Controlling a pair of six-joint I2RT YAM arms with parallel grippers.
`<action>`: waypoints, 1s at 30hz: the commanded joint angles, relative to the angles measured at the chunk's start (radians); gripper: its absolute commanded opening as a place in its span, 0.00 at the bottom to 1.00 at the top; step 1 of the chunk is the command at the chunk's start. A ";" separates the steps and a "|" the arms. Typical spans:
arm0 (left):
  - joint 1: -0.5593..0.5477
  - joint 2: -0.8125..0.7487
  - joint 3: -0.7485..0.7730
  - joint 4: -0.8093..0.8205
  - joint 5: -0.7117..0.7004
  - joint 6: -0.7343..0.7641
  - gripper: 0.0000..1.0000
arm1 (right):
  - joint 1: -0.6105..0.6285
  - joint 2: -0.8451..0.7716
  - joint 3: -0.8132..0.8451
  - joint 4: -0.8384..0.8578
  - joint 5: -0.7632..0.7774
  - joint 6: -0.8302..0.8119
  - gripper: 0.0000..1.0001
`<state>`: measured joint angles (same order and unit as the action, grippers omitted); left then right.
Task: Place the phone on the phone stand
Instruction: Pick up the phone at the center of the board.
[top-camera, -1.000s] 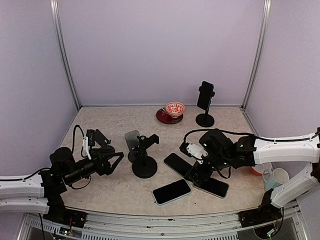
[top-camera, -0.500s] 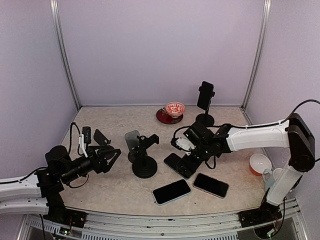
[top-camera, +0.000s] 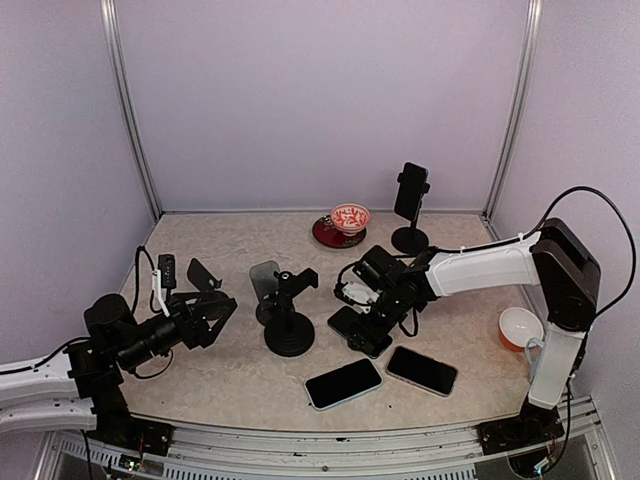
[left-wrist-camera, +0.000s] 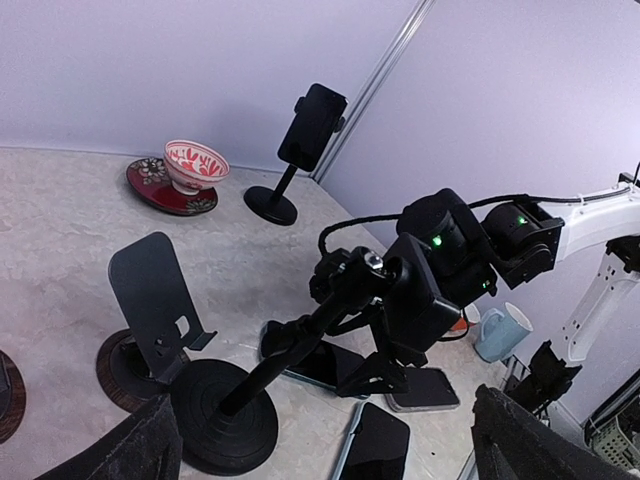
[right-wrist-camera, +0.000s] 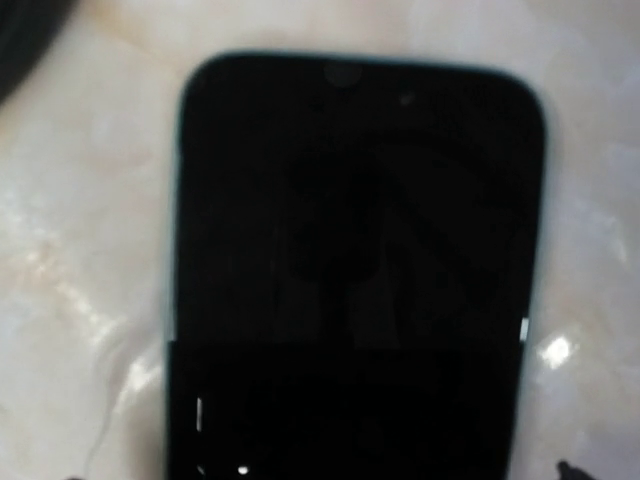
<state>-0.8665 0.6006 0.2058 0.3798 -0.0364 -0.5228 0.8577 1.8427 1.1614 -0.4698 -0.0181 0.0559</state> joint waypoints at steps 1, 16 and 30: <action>-0.006 -0.016 -0.018 -0.015 -0.013 -0.008 0.99 | -0.015 0.035 0.037 -0.021 -0.005 -0.006 1.00; -0.006 0.012 -0.028 0.009 -0.029 0.002 0.99 | -0.013 0.189 0.101 -0.058 -0.016 -0.002 0.86; -0.006 0.054 0.002 0.021 -0.030 0.020 0.99 | -0.014 0.069 0.051 0.061 -0.026 0.014 0.42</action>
<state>-0.8665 0.6529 0.1860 0.3737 -0.0597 -0.5217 0.8486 1.9648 1.2671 -0.4484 -0.0147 0.0509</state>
